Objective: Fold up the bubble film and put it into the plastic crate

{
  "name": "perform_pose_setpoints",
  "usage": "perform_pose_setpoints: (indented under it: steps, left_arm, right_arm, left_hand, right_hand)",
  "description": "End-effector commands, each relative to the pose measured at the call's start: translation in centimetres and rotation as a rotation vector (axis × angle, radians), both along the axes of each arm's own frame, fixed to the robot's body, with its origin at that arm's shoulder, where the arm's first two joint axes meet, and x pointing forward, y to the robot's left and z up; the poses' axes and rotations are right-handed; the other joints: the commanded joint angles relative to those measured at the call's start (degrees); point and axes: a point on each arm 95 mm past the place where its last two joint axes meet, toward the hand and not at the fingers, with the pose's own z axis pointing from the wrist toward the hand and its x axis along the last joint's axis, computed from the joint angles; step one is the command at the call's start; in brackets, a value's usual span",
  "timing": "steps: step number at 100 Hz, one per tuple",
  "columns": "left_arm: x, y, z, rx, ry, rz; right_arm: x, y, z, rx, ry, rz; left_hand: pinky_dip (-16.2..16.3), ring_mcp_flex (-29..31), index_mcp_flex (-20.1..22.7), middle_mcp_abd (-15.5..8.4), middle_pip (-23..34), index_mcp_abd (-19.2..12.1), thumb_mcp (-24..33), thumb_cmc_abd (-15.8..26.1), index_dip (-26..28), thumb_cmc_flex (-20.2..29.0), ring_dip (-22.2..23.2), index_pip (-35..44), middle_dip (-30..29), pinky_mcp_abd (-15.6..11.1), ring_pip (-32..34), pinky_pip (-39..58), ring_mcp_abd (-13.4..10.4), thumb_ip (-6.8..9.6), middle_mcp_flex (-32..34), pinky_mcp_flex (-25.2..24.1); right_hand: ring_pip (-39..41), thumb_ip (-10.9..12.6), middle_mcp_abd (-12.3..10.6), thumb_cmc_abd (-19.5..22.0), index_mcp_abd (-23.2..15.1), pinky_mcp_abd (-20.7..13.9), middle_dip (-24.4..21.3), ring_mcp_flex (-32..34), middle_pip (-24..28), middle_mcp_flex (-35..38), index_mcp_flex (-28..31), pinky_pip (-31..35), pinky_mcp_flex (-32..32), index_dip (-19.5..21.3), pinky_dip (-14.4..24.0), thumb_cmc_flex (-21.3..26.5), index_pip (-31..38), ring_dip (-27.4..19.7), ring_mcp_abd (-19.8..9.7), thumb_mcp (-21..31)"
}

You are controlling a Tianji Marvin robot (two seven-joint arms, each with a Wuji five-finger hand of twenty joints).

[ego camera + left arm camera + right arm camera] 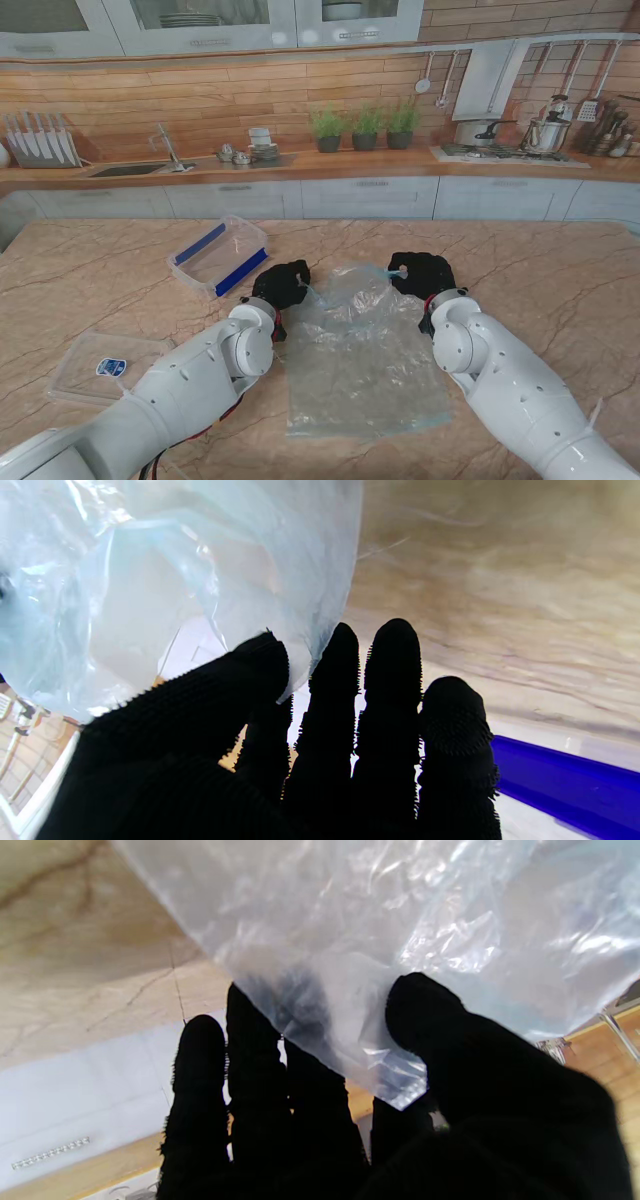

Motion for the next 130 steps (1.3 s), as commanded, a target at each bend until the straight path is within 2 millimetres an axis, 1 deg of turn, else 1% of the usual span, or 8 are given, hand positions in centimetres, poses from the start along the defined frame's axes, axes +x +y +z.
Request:
perform_pose_setpoints:
  steps: [1,26,38,51,73,84,113,130]
  left_arm:
    - [-0.1,-0.3,0.5,0.004,-0.008,-0.023]
    - [0.2,-0.1,1.3,-0.039,-0.049,0.009]
    - [0.3,0.1,1.6,-0.095,-0.067,0.023]
    - [0.4,0.4,2.0,-0.137,-0.094,0.044]
    - [0.1,1.0,2.8,-0.255,-0.109,0.036]
    - [-0.1,1.3,3.2,-0.294,-0.125,0.029]
    - [-0.2,1.8,4.6,-0.355,-0.172,0.018]
    - [-0.1,1.9,5.3,-0.376,-0.194,0.016]
  right_arm:
    - [0.4,0.9,1.3,0.026,-0.033,0.021]
    - [0.9,1.5,3.5,0.072,-0.102,0.052]
    - [1.0,1.7,4.3,0.088,-0.126,0.061]
    - [1.1,1.8,4.9,0.111,-0.154,0.067]
    - [1.3,1.6,5.3,0.139,-0.223,0.084]
    - [1.2,1.5,5.4,0.157,-0.249,0.081]
    - [0.6,1.1,5.7,0.208,-0.296,0.046]
    - [-0.1,1.1,5.7,0.265,-0.296,0.015]
  left_hand:
    - [0.2,-1.0,-1.9,-1.5,-1.3,-1.1,1.3,-2.4,1.7,-1.1,1.2,2.6,1.8,-0.1,-0.5,0.5,-0.3,1.43,-1.0,-0.6]
    - [0.4,0.3,0.8,-1.7,-3.7,-1.9,3.3,-4.8,0.6,-0.7,1.1,1.5,2.4,-0.2,-1.8,0.8,-0.3,1.49,1.1,0.7]
    - [-0.2,0.6,3.7,-1.1,-8.7,-2.5,4.6,-5.4,-4.0,0.8,0.3,0.2,0.6,0.4,-4.5,-0.6,0.2,1.03,2.9,0.5]
    - [-0.6,0.3,2.8,-1.6,-8.9,-2.9,5.1,-4.5,-4.7,0.3,0.7,1.1,1.7,0.1,-4.5,-1.3,-0.6,1.69,2.3,0.3]
    - [1.1,-8.7,-4.3,-3.4,-6.0,-5.1,0.4,-0.2,3.1,4.6,7.1,2.5,9.6,-3.7,-4.3,-5.7,-1.0,2.16,-6.5,-8.9]
    - [2.7,-8.6,-3.6,-2.9,-7.9,-4.5,3.4,-1.5,7.0,8.5,13.2,0.3,11.4,-4.3,-8.9,-8.3,-0.1,1.91,-9.6,-10.0]
    - [1.9,-6.5,-1.6,-3.1,-6.8,-3.9,3.7,-0.4,9.6,15.6,17.7,-0.3,12.4,-4.8,-12.4,-9.7,0.1,0.42,-10.2,-8.7]
    - [-2.3,-5.6,-0.8,-3.5,-5.9,-4.0,3.5,0.0,11.7,16.6,19.7,-0.9,12.3,-4.1,-14.0,-9.2,-0.2,0.49,-9.9,-8.7]
  right_hand:
    - [-0.3,-0.9,-0.4,3.5,-4.3,-0.5,-0.4,-0.5,-0.1,1.1,-0.1,1.5,-0.8,1.1,-0.6,3.9,1.7,-0.6,-2.2,1.1]
    - [-0.5,-0.5,-0.9,4.2,-5.1,-0.7,-0.3,-1.0,0.1,0.8,-0.6,1.0,-1.1,1.2,-0.8,3.9,1.9,-0.7,-2.8,0.0]
    - [-0.5,-0.4,-1.0,4.3,-5.3,-0.7,-0.2,-1.1,0.2,0.8,-0.7,0.9,-1.1,1.2,-0.8,3.9,1.9,-0.7,-3.0,-0.3]
    - [-0.5,-0.3,-1.4,4.6,-5.7,-0.8,-0.2,-1.2,0.2,0.7,-1.0,0.8,-1.2,1.2,-0.9,3.7,1.9,-0.7,-3.4,-0.7]
    - [-2.0,-0.1,-2.9,6.7,-7.0,-1.0,-0.1,-1.6,0.0,-0.1,-3.1,-1.6,-2.3,1.8,-1.7,3.8,2.3,-1.4,-5.0,-3.1]
    - [-2.1,0.0,-3.3,7.2,-7.2,-1.1,0.0,-1.7,0.1,-0.4,-3.7,-2.0,-2.5,1.9,-1.9,3.8,2.5,-1.5,-5.5,-3.7]
    - [-2.0,0.3,-3.6,7.5,-7.6,-1.2,0.1,-1.4,0.2,-0.2,-4.0,-2.4,-2.5,1.6,-1.9,3.9,2.7,-1.5,-5.8,-4.6]
    - [-1.9,0.5,-3.6,7.5,-7.6,-1.2,0.1,-1.3,0.2,-0.1,-4.0,-2.4,-2.5,1.5,-1.9,3.9,2.9,-1.4,-5.8,-4.8]
